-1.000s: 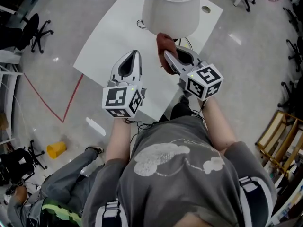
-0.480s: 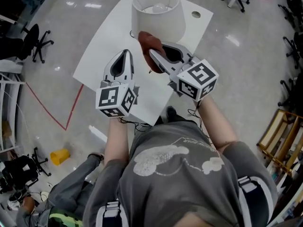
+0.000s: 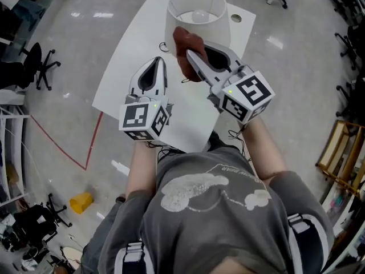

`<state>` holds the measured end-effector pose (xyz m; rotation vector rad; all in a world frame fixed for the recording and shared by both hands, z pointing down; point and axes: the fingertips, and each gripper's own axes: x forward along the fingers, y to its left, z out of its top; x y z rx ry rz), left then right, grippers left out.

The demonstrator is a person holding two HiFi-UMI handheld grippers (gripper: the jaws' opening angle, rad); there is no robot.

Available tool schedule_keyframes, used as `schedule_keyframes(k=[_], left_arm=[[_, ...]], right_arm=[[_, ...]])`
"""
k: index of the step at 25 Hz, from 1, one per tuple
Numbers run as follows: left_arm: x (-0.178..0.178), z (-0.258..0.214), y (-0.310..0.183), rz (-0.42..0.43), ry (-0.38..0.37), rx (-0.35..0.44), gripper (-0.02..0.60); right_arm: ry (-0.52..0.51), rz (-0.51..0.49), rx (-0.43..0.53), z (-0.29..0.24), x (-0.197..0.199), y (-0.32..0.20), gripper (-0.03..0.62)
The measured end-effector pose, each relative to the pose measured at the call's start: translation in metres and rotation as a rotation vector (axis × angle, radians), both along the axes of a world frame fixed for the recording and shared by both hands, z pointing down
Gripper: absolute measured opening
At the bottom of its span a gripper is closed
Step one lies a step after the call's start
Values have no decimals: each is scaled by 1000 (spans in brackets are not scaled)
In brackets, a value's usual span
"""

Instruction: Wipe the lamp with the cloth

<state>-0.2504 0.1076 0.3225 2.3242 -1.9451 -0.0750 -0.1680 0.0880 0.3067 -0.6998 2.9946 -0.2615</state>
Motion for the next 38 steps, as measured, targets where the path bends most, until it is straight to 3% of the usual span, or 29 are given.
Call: schedule_keyframes(k=[13, 26, 31, 38], left_arm=[[-40, 30, -3, 142, 37, -44, 8], [-45, 41, -17, 288, 70, -79, 8], [-42, 34, -15, 282, 57, -72, 8], [-43, 5, -13, 163, 22, -15, 8]], right_arm=[[70, 191, -114, 62, -24, -2, 86], [151, 319, -188, 98, -37, 7, 86], [140, 286, -154, 77, -38, 18, 86], [77, 187, -62, 26, -32, 22, 86]])
